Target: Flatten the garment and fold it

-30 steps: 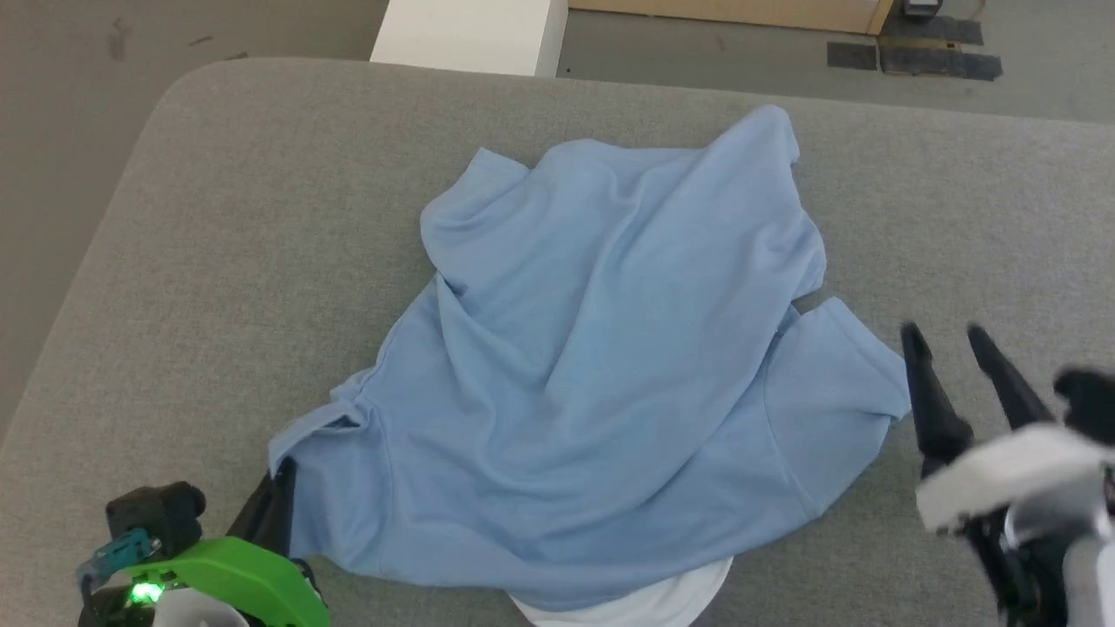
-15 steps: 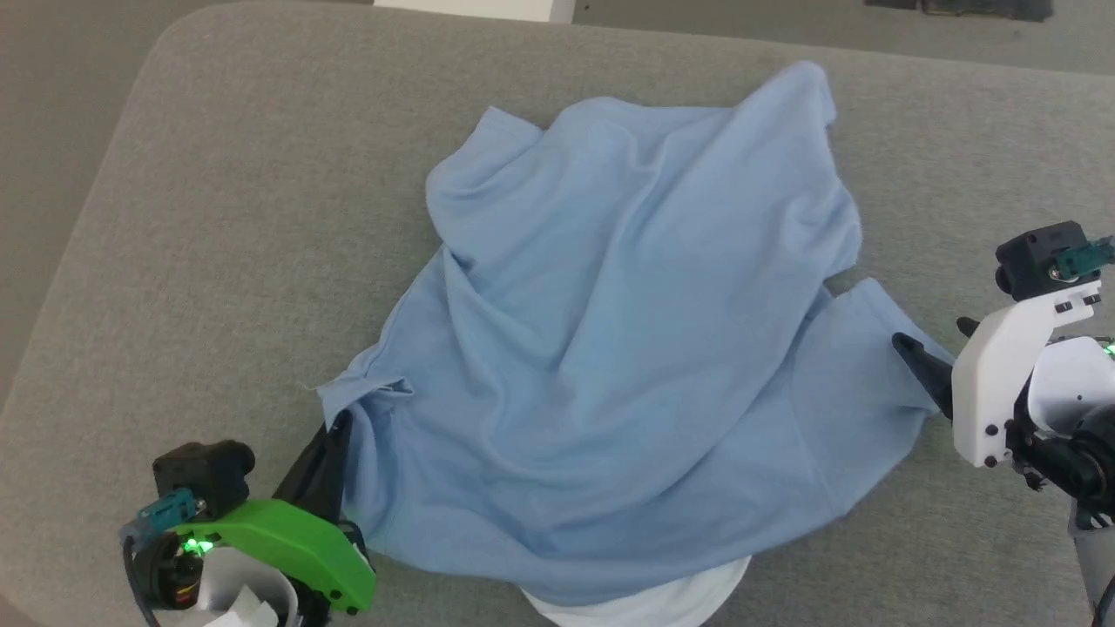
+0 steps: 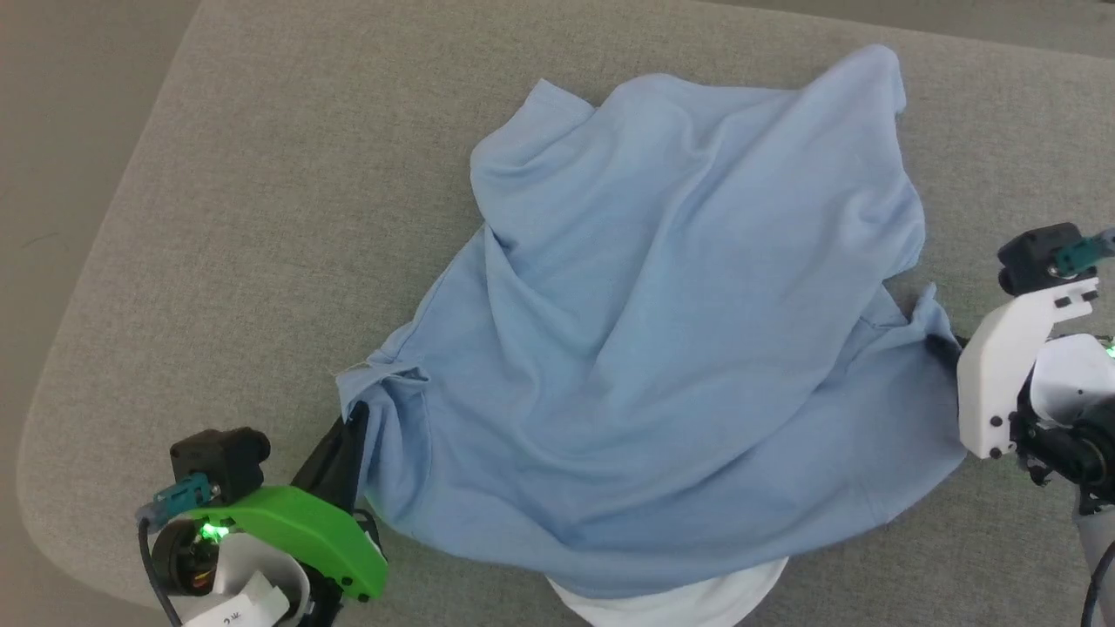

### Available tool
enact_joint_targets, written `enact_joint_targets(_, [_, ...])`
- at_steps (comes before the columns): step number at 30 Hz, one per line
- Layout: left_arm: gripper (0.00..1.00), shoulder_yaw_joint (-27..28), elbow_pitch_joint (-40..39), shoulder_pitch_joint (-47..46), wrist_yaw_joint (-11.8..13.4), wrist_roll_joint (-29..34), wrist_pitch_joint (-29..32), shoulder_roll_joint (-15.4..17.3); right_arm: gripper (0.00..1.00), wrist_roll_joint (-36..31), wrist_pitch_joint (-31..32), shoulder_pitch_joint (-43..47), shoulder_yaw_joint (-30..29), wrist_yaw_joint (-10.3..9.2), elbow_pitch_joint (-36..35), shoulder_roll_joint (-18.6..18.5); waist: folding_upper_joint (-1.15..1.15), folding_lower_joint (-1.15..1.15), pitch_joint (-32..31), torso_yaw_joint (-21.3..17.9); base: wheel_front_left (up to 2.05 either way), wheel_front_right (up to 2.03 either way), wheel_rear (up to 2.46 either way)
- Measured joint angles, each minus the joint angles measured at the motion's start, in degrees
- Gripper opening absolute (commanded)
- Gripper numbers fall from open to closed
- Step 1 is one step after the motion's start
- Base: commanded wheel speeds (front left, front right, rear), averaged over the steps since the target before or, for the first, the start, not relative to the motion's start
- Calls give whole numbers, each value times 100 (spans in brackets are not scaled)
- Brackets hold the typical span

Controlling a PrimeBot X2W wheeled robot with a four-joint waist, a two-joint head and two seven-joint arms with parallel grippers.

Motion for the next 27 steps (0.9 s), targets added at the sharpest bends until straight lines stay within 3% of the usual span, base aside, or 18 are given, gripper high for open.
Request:
enact_joint_targets(7, [0, 156, 27, 3, -125, -250, -211, -55, 0, 142, -847, 44, -665, -1, 316, 700, 0, 0, -252, -104, 0, 0, 0])
enact_joint_targets(13, [0, 366, -235, -107, -292, -548, -299, -89, 0, 330, -1486, 25, -1212, 0, 118, 1273, 0, 0, -724, -334, 0, 0, 0])
enact_joint_targets(20, [0, 477, -425, -984, -274, -620, -46, 1, 0, 404, -1827, -369, -1384, -1, -287, 1557, 0, 0, -1301, -695, 0, 0, 0])
enact_joint_targets(27, [0, 370, -220, -2407, -157, -624, 656, 41, 0, 201, -1850, -1172, -1241, -1, -425, 1538, 0, 0, -1846, -1069, 0, 0, 0])
